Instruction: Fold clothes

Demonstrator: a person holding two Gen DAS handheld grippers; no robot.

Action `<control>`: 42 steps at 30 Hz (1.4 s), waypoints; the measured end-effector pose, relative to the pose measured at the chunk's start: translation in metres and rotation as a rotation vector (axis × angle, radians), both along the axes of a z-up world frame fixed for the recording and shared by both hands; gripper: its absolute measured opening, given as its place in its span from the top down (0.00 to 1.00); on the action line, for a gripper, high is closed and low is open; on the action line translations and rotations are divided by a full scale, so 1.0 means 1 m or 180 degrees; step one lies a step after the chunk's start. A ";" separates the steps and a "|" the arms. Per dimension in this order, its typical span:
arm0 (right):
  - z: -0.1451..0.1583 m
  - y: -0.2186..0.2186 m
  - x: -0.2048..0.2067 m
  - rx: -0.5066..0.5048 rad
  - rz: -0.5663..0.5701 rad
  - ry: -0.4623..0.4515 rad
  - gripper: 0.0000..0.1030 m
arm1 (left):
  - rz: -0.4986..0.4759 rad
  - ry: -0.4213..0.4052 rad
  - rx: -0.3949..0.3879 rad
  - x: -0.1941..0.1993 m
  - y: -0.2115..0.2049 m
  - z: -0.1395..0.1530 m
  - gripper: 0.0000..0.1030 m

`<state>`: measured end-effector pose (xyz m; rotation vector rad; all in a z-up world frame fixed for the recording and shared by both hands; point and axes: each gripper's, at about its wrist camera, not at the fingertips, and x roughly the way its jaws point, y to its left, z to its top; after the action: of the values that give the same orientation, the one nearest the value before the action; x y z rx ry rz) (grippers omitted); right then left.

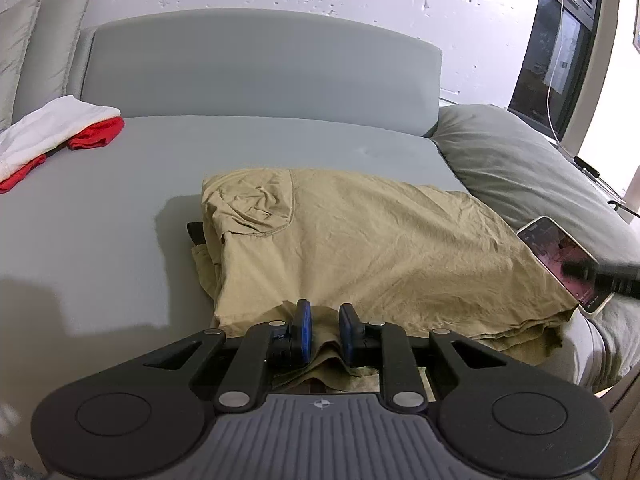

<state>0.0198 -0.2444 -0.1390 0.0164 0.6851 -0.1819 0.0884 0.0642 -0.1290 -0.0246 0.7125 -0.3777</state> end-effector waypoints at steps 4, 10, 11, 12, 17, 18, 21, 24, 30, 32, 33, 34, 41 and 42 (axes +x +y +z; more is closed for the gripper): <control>0.020 0.024 0.001 0.0056 0.0110 -0.0477 0.64 | -0.0056 -0.0045 0.0055 -0.006 -0.005 0.001 0.85; 0.018 0.101 0.016 -0.0002 0.0996 -0.0500 0.62 | -0.0190 -0.0169 0.0297 -0.019 -0.014 0.003 0.85; 0.012 0.109 0.021 -0.0051 0.1103 -0.0420 0.62 | -0.0219 -0.0181 0.0327 -0.021 -0.014 0.003 0.85; 0.002 0.114 0.025 -0.0114 0.1187 -0.0290 0.62 | -0.0252 -0.0192 0.0346 -0.023 -0.013 0.004 0.85; -0.010 0.104 0.002 -0.0393 0.1460 0.0040 0.61 | -0.0418 -0.0179 0.0231 -0.038 0.003 0.011 0.82; -0.006 0.095 -0.007 -0.0345 0.1483 0.0037 0.61 | -0.0433 -0.0128 0.0100 -0.042 0.012 0.015 0.81; 0.001 0.058 -0.024 -0.0034 0.1527 -0.0018 0.40 | -0.0283 -0.0138 -0.0443 -0.053 0.044 0.024 0.75; 0.008 0.031 -0.050 0.0181 0.1427 -0.0220 0.40 | 0.0121 -0.0284 -0.0814 -0.055 0.075 0.029 0.64; 0.024 -0.001 -0.056 0.0615 0.0950 -0.0761 0.40 | 0.0831 -0.0115 -0.1202 -0.026 0.104 0.016 0.63; 0.019 -0.008 -0.038 0.0857 0.0790 -0.0626 0.40 | 0.0857 -0.0026 -0.1148 -0.014 0.098 0.011 0.62; 0.016 -0.010 -0.031 0.1003 0.0719 -0.0568 0.40 | 0.0835 0.0034 -0.1074 -0.010 0.092 0.009 0.62; 0.013 -0.012 -0.025 0.1145 0.0651 -0.0510 0.40 | 0.0795 0.0106 -0.0974 -0.007 0.086 0.006 0.62; -0.011 -0.025 -0.010 0.1511 0.0325 0.0019 0.40 | 0.0814 0.0347 -0.0708 -0.009 0.082 -0.002 0.57; -0.011 -0.027 -0.011 0.1555 0.0328 0.0011 0.40 | 0.0850 0.0363 -0.0834 -0.011 0.087 -0.002 0.57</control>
<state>0.0086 -0.2717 -0.1501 0.4477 0.7188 0.0877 0.0773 0.1516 -0.1306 -0.3881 0.7575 -0.2122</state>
